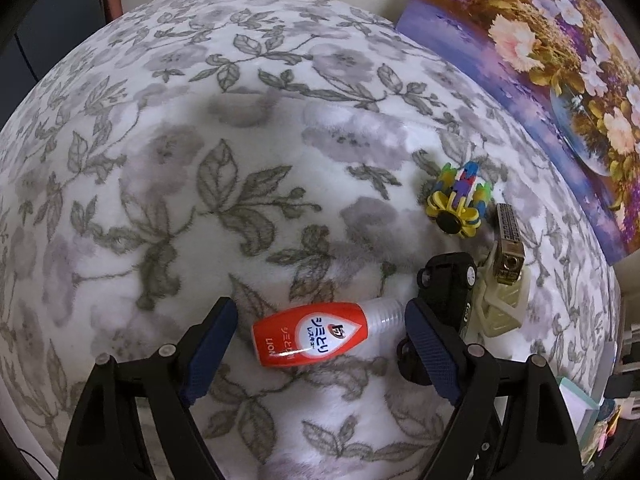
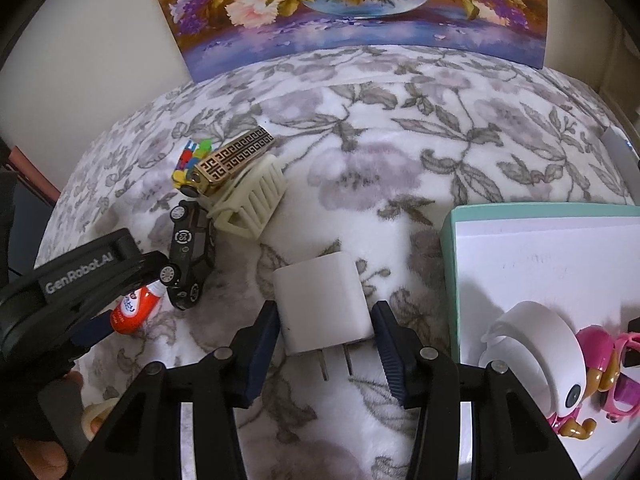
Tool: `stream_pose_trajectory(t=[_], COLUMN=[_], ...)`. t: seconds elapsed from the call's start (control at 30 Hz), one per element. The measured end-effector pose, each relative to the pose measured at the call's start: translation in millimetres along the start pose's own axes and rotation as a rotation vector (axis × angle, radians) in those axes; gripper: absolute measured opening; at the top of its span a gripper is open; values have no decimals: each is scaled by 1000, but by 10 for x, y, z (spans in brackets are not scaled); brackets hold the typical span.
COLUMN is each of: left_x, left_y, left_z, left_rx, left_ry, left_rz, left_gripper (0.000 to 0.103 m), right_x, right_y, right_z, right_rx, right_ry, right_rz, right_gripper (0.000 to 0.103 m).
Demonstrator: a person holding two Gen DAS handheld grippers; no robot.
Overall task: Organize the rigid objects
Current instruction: 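Grasp the red-and-white bottle with the left gripper while the right gripper grasps the white charger plug, then carry the bottle and charger plug over the white tray with both grippers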
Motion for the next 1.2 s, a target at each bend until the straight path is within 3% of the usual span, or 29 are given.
stream_pose_trajectory(t=[0.1,0.37,0.4,0.43,0.47,0.8,0.97,1.1,1.2], left_x=[9,38,55,57,62,89,92,117,128], left_y=[22,42,60,78,93,49,65,66,52], left_z=[11,52,61,56,51,77,134,169,201], left_rx=[4,34,41,50,55,42,86,60,93], left_ry=[0,9,14,13,10,1,20,-1,13], left_rz=[-3,23,26,25,31,59,75,81,96], left_gripper=[75,74,68,41,31,31,31,31,31], right_x=[2,-2,-1,0,0,29,44,55,63], right_y=[0,-1,-1,1,2,81,43,35,34], right_z=[1,4,5,6,6,-56,-98,-97,-100], right_rx=[4,6,5,-1,-3,-11,-19,-19,-22], right_ry=[1,3,4,4,3,-31,-52,-51,-53], right_rz=[-2,-4,-4,-3,-1,21,42,49,55], right_gripper=[50,50,50,50,50,50,50,50,50])
Point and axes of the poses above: each gripper's, at about its wrist camera, not at the fingertips, and y roughly against the way its jaws point, z to its left, x to its underside, the point moved 8 cm from there along -y, roughly the way its jaws point, and after that the axes turned 13 degrees about z, right-handed, at the moved point
